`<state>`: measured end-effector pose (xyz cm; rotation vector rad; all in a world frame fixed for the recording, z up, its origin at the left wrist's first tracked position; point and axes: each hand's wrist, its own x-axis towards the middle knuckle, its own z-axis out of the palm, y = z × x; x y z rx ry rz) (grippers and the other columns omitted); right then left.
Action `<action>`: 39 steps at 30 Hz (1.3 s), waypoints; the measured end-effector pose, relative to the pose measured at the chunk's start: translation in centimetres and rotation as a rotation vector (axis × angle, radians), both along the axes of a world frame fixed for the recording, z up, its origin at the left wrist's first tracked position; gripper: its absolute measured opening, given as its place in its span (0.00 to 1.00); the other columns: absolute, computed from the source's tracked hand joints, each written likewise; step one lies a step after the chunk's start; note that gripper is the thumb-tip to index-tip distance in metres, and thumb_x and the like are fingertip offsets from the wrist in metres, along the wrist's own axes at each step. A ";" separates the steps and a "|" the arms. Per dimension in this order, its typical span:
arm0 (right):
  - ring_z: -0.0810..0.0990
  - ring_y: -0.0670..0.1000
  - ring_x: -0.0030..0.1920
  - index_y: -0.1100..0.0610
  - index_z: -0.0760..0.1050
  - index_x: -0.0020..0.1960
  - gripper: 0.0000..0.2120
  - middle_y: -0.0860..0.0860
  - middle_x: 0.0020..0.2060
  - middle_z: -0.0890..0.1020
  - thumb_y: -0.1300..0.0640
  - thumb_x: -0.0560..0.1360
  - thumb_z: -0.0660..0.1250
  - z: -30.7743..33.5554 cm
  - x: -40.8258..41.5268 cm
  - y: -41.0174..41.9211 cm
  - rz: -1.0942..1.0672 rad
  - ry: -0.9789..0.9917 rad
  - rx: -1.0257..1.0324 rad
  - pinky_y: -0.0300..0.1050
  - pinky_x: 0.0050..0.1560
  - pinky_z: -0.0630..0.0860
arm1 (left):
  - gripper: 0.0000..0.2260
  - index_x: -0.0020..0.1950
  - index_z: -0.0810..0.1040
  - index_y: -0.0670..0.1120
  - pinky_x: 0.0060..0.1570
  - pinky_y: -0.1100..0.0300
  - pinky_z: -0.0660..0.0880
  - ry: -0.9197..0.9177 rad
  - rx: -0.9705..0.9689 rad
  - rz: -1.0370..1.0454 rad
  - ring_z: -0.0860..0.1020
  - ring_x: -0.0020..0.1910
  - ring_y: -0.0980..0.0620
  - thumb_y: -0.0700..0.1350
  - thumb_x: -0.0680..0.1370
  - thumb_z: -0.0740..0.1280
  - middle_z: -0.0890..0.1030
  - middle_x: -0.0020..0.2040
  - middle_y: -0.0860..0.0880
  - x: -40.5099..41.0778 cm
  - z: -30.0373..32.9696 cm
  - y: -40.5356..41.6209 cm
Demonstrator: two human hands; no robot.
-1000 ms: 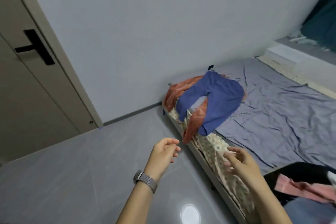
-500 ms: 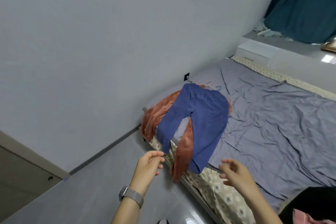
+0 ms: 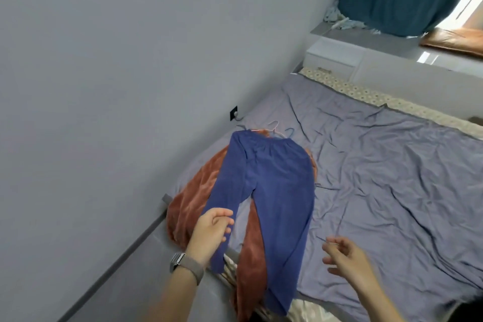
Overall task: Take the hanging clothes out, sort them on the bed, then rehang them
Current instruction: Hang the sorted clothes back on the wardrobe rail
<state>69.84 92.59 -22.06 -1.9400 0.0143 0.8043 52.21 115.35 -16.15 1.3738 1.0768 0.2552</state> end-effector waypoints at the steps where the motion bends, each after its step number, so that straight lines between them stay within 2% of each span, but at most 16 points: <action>1: 0.78 0.56 0.36 0.59 0.74 0.48 0.03 0.57 0.40 0.79 0.65 0.76 0.65 -1.1 1.6 1.5 0.012 0.000 -0.016 0.46 0.37 0.74 | 0.08 0.47 0.76 0.47 0.35 0.64 0.71 0.004 0.009 0.000 0.74 0.36 0.55 0.36 0.78 0.60 0.79 0.40 0.50 1.6 -0.5 1.5; 4: 0.78 0.56 0.36 0.60 0.74 0.50 0.05 0.57 0.40 0.79 0.64 0.75 0.67 -4.2 6.5 6.6 0.052 0.022 -0.061 0.47 0.37 0.74 | 0.07 0.47 0.76 0.46 0.35 0.63 0.71 0.012 0.037 0.020 0.73 0.36 0.54 0.36 0.77 0.61 0.78 0.40 0.49 6.7 -2.4 6.1; 7: 0.81 0.56 0.40 0.58 0.74 0.54 0.11 0.54 0.40 0.81 0.60 0.73 0.70 -8.1 11.3 11.8 0.122 -0.015 -0.154 0.53 0.44 0.77 | 0.07 0.45 0.76 0.47 0.35 0.63 0.71 0.040 0.067 0.001 0.73 0.35 0.54 0.35 0.77 0.63 0.77 0.38 0.49 11.3 -5.4 10.5; 10: 0.80 0.53 0.43 0.57 0.74 0.55 0.12 0.50 0.41 0.81 0.59 0.72 0.70 -12.0 16.0 17.0 0.185 -0.085 -0.237 0.46 0.45 0.76 | 0.07 0.45 0.76 0.48 0.35 0.66 0.71 0.079 0.063 -0.059 0.74 0.35 0.55 0.36 0.77 0.64 0.77 0.39 0.50 15.4 -9.6 14.4; 12: 0.78 0.50 0.45 0.56 0.73 0.56 0.13 0.49 0.43 0.80 0.59 0.73 0.69 -14.8 18.6 20.0 0.249 -0.147 -0.293 0.39 0.47 0.70 | 0.07 0.46 0.76 0.47 0.34 0.69 0.72 0.105 0.046 -0.087 0.74 0.36 0.56 0.35 0.77 0.63 0.77 0.40 0.50 17.7 -12.7 16.4; 14: 0.79 0.51 0.50 0.57 0.73 0.58 0.14 0.50 0.47 0.79 0.58 0.73 0.69 -18.5 20.9 22.5 0.328 -0.192 -0.347 0.37 0.50 0.69 | 0.07 0.46 0.76 0.47 0.35 0.70 0.72 0.119 0.046 -0.103 0.75 0.36 0.56 0.35 0.77 0.64 0.78 0.40 0.50 19.6 -15.9 18.4; 17: 0.77 0.55 0.58 0.60 0.72 0.62 0.20 0.54 0.56 0.79 0.58 0.72 0.69 -24.7 24.2 24.9 0.450 -0.303 -0.392 0.43 0.59 0.69 | 0.07 0.48 0.77 0.47 0.37 0.67 0.72 0.140 0.057 -0.101 0.75 0.37 0.56 0.36 0.77 0.64 0.78 0.40 0.50 22.1 -20.2 20.8; 19: 0.74 0.59 0.60 0.62 0.71 0.64 0.23 0.56 0.59 0.76 0.57 0.72 0.70 -28.0 26.6 25.9 0.545 -0.445 -0.463 0.48 0.63 0.67 | 0.06 0.49 0.77 0.46 0.36 0.70 0.73 0.132 0.056 -0.082 0.75 0.37 0.55 0.36 0.77 0.64 0.78 0.40 0.49 23.3 -22.3 22.1; 22: 0.74 0.65 0.58 0.64 0.72 0.63 0.25 0.59 0.58 0.76 0.56 0.70 0.72 -31.5 31.0 27.2 0.605 -0.694 -0.540 0.57 0.60 0.70 | 0.06 0.49 0.77 0.45 0.34 0.72 0.72 0.115 0.062 -0.071 0.76 0.36 0.55 0.35 0.76 0.64 0.79 0.40 0.48 24.8 -25.0 23.4; 24: 0.74 0.68 0.57 0.66 0.72 0.62 0.25 0.63 0.57 0.76 0.58 0.69 0.73 -32.9 34.7 28.3 0.577 -0.782 -0.577 0.59 0.61 0.70 | 0.07 0.48 0.78 0.45 0.35 0.72 0.72 0.108 0.067 -0.065 0.77 0.34 0.58 0.35 0.76 0.64 0.79 0.40 0.49 25.5 -26.5 23.9; 28: 0.72 0.72 0.58 0.73 0.66 0.66 0.26 0.72 0.59 0.73 0.58 0.75 0.65 -34.1 41.5 31.0 0.527 -0.784 -0.643 0.62 0.63 0.66 | 0.08 0.47 0.78 0.47 0.36 0.69 0.73 0.121 0.061 -0.051 0.76 0.32 0.63 0.35 0.77 0.63 0.80 0.41 0.49 26.7 -28.6 24.5; 32: 0.67 0.68 0.67 0.66 0.56 0.74 0.30 0.67 0.68 0.68 0.55 0.78 0.62 -34.4 45.3 33.6 0.554 -0.583 -0.720 0.57 0.66 0.64 | 0.08 0.47 0.77 0.47 0.39 0.63 0.73 0.135 0.044 -0.016 0.77 0.35 0.58 0.35 0.78 0.62 0.80 0.41 0.50 27.4 -29.7 24.9; 35: 0.70 0.67 0.64 0.65 0.60 0.69 0.24 0.67 0.65 0.71 0.57 0.77 0.62 -35.3 46.0 34.6 0.566 -0.449 -0.767 0.59 0.64 0.68 | 0.09 0.47 0.77 0.47 0.38 0.62 0.73 0.145 0.041 0.002 0.76 0.36 0.55 0.34 0.78 0.61 0.80 0.41 0.50 27.5 -30.1 24.8; 37: 0.71 0.67 0.62 0.65 0.66 0.63 0.19 0.66 0.62 0.73 0.55 0.77 0.61 -35.8 45.4 35.0 0.556 -0.531 -0.780 0.59 0.61 0.69 | 0.09 0.47 0.77 0.48 0.38 0.64 0.73 0.158 0.047 0.003 0.77 0.35 0.57 0.35 0.78 0.61 0.80 0.41 0.49 27.3 -30.3 24.9; 39: 0.73 0.66 0.58 0.63 0.70 0.57 0.17 0.65 0.56 0.76 0.49 0.79 0.59 -35.2 43.9 35.3 0.477 -0.681 -0.726 0.56 0.55 0.70 | 0.10 0.46 0.77 0.50 0.40 0.63 0.74 0.175 0.069 -0.013 0.78 0.35 0.60 0.36 0.78 0.62 0.80 0.41 0.49 27.1 -30.6 25.1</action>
